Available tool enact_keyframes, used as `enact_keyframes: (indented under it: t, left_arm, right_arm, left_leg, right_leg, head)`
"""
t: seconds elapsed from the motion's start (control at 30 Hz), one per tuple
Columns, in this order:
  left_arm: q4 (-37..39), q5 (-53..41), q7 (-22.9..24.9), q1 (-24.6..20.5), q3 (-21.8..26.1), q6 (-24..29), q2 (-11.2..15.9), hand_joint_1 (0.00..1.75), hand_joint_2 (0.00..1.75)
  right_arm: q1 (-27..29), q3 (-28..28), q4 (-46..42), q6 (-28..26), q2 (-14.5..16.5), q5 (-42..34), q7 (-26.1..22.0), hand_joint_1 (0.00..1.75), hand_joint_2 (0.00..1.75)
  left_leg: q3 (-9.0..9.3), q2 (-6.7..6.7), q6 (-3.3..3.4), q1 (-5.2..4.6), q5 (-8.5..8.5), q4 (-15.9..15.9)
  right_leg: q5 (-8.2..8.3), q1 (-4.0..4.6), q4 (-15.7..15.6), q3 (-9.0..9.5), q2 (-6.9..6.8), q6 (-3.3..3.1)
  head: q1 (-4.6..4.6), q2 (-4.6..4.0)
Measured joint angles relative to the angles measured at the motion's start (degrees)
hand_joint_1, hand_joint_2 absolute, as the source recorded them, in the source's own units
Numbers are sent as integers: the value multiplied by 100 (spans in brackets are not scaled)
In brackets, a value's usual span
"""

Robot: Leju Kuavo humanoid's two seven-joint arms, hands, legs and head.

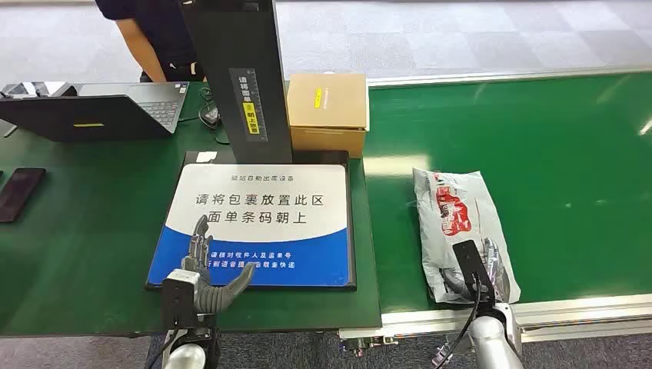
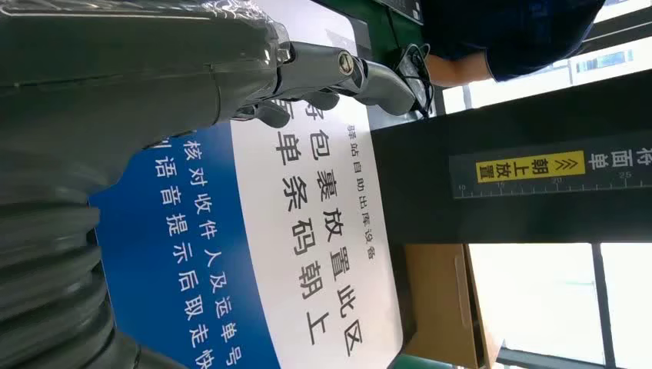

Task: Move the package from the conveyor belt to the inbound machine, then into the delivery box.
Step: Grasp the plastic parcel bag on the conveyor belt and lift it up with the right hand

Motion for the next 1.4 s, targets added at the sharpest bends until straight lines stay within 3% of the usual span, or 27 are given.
enact_keyframes:
  t: [0.03, 0.07, 0.13, 0.17, 0.33, 0.4, 0.47, 0.53, 0.6, 0.77, 0.83, 1.17, 1.4]
  left_arm:
    - [-7, 0, 3, 8, 0, 8, 0, 0, 175]
    - [-16, 1, 5, 19, 0, 16, 0, 0, 175]
    - [-50, 1, 11, 59, 0, 41, 0, 0, 175]
    - [-70, 1, 14, 84, 0, 49, 0, 0, 175]
    - [-164, 1, 43, 189, 0, 101, 0, 0, 175]
    - [-179, 2, 64, 199, 0, 110, 0, 0, 175]
    - [-182, 3, 82, 200, -1, 110, 0, 0, 175]
    - [-182, 7, 93, 198, -2, 113, 0, 0, 175]
    - [-182, 27, 95, 195, -3, 126, 0, 0, 175]
    - [-174, 103, 58, 182, -33, 185, 2, 0, 175]
    - [-148, 170, 27, 155, -66, 230, 9, 0, 175]
    - [115, 364, -107, -31, -206, 308, 29, 0, 175]
    - [182, 312, -119, -49, -228, 244, 31, 0, 175]
  right_arm:
    - [-8, 7, 13, 8, 0, 17, 5, 46, 175]
    - [-16, 14, 25, 15, -1, 31, 8, 75, 175]
    - [-42, 43, 65, 37, -1, 84, 16, 160, 175]
    - [-51, 57, 78, 41, -1, 110, 15, 168, 175]
    - [-81, 126, 92, 4, -1, 129, -45, 164, 175]
    - [-84, 139, 88, -34, 1, 61, -111, 147, 175]
    - [-83, 141, 76, -60, 4, -9, -178, 109, 175]
    - [-78, 142, 46, -81, 18, -83, -242, 84, 175]
    - [-62, 142, -4, -104, 46, -181, -314, 99, 175]
    - [66, 149, -240, -209, 136, -407, -573, 161, 175]
    - [145, 169, -407, -244, 180, -462, -672, 171, 175]
    - [903, 501, -2056, -342, 472, -582, -990, 173, 175]
    - [1159, 1251, -3182, -569, 575, -343, -1122, 174, 175]
  left_leg:
    - [3, 0, 0, 0, 0, 0]
    - [5, 1, 1, 0, -1, 0]
    - [14, 2, 3, 0, -2, 0]
    - [17, 3, 4, 0, -3, 0]
    - [29, 3, 5, 0, -3, 1]
    - [33, 3, 4, 0, -3, 1]
    - [38, 4, 4, 0, -3, 1]
    - [40, 4, 4, 0, -2, 1]
    - [40, 4, 3, 1, -2, 0]
    - [34, 3, 1, 2, -1, -1]
    - [28, 3, 1, 1, -2, -1]
    - [-2, -4, 2, 1, -2, -1]
    - [-7, -2, 1, 1, -2, -1]
  right_leg:
    - [0, 0, 0, 3, 0, 0]
    - [0, 0, -1, 5, 0, 0]
    - [0, 0, -2, 15, 0, 0]
    - [0, 0, -2, 19, 1, 1]
    - [0, -1, -4, 32, 1, 2]
    - [0, 0, -3, 36, 1, 1]
    - [1, 1, -3, 39, 1, 1]
    - [0, 2, -3, 39, 1, 0]
    - [0, 3, -2, 38, 1, 0]
    - [-1, 4, 0, 32, 1, -1]
    - [-1, 3, 0, 26, 0, -1]
    - [-3, 0, 0, 1, -3, 2]
    - [-3, 0, 1, -7, -2, 2]
  head:
    - [0, 0]
    - [0, 0]
    - [0, 0]
    - [0, 0]
    - [1, 0]
    - [0, 0]
    - [0, 0]
    - [1, 0]
    - [0, 0]
    - [0, 0]
    - [0, 0]
    - [0, 0]
    - [-1, 0]
